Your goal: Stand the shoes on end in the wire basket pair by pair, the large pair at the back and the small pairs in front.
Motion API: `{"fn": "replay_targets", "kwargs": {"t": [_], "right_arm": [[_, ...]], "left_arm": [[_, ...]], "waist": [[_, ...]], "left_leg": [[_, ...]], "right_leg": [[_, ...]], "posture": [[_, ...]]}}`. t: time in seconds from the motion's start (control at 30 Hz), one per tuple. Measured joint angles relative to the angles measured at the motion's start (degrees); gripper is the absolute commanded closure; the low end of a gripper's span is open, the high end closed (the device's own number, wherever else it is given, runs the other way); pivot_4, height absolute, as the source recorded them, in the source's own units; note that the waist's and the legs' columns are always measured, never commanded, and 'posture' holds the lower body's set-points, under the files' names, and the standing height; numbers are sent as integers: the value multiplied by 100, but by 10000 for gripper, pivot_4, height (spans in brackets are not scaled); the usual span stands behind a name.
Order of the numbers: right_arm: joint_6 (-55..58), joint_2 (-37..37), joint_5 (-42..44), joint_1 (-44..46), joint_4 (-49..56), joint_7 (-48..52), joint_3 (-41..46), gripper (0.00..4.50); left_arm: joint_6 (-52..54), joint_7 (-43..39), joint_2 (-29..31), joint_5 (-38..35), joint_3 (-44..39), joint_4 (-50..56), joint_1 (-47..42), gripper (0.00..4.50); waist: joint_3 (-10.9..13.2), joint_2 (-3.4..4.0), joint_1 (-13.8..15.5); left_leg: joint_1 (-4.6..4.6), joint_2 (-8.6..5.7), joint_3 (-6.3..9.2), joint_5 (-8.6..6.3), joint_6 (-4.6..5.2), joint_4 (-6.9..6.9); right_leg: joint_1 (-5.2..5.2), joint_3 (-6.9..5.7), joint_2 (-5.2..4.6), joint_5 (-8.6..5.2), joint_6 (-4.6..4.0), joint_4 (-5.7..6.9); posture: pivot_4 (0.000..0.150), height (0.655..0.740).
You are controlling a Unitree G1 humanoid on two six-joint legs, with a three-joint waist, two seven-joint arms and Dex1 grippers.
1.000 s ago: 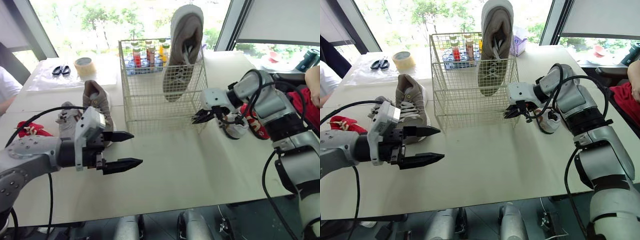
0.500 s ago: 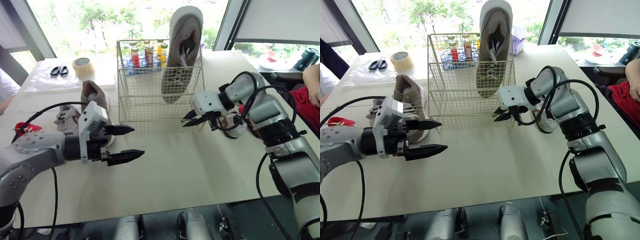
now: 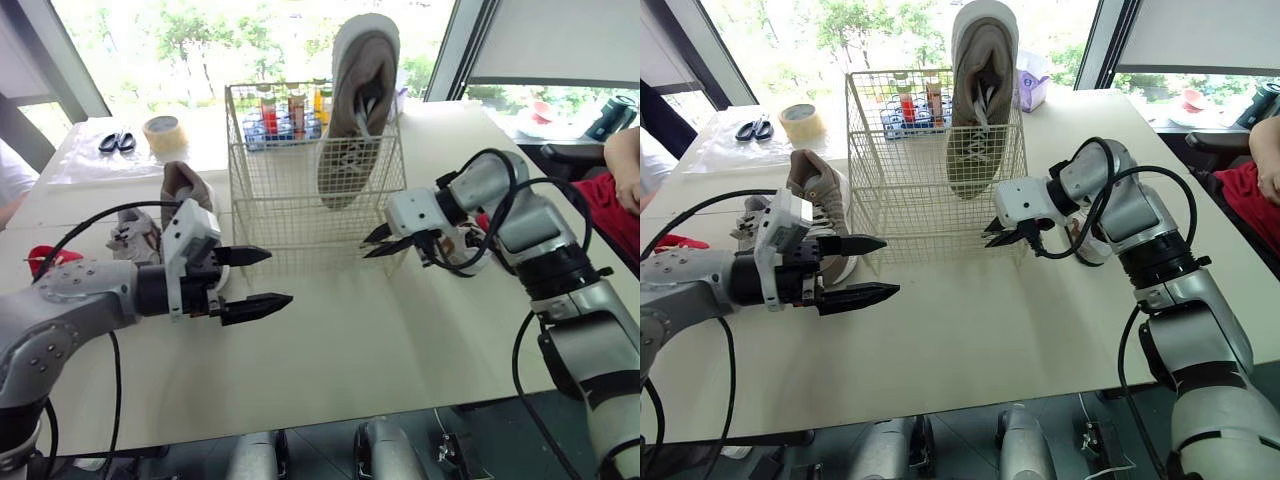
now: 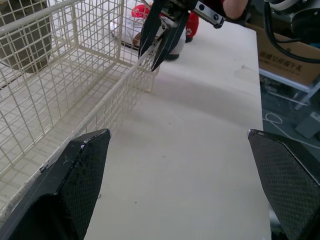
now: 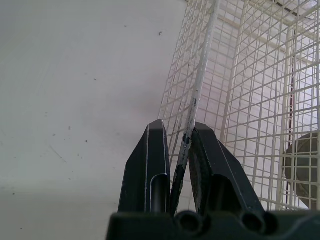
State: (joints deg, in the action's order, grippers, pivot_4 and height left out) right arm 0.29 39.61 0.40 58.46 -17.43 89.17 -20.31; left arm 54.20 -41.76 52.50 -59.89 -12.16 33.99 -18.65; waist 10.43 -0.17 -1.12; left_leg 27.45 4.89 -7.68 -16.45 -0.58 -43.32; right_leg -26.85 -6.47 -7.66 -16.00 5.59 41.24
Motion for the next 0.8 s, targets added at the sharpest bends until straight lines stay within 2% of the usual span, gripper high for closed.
{"fn": "replay_targets", "kwargs": {"t": [0.27, 0.37, 0.57, 0.8], "right_arm": [[239, -106, 40, -50, 223, 8, 8, 38882], [303, -129, 31, -65, 340, -112, 8, 30304], [1000, -60, 82, -113, 935, -330, 80, 253], [2603, 257, 903, -204, 2065, -612, 842, 253]], "left_arm": [[-2, 13, -77, 72, 13, 0, 0, 0], [-13, -7, -78, 123, 18, -9, -2, 0], [-74, -51, -77, 190, 18, -14, -4, 0], [-73, -115, -75, 122, -65, -229, -57, 0]], "waist": [[0, 0, -5], [0, 0, -2], [0, 0, 54], [0, 0, 48]], "left_leg": [[0, 0, 0, 0, 0, 0], [0, 0, 0, 0, 0, 0], [1, -1, 1, 0, 0, -6], [0, -1, 3, 0, 0, -4]], "right_leg": [[0, 0, 0, 0, 0, 1], [0, 0, 0, 0, 0, 1], [4, 0, -2, 0, 0, 1], [4, -1, -1, 0, 0, 1]], "posture": [[1500, 6675], [1500, 6675], [1500, 6675], [1500, 6675]]}}
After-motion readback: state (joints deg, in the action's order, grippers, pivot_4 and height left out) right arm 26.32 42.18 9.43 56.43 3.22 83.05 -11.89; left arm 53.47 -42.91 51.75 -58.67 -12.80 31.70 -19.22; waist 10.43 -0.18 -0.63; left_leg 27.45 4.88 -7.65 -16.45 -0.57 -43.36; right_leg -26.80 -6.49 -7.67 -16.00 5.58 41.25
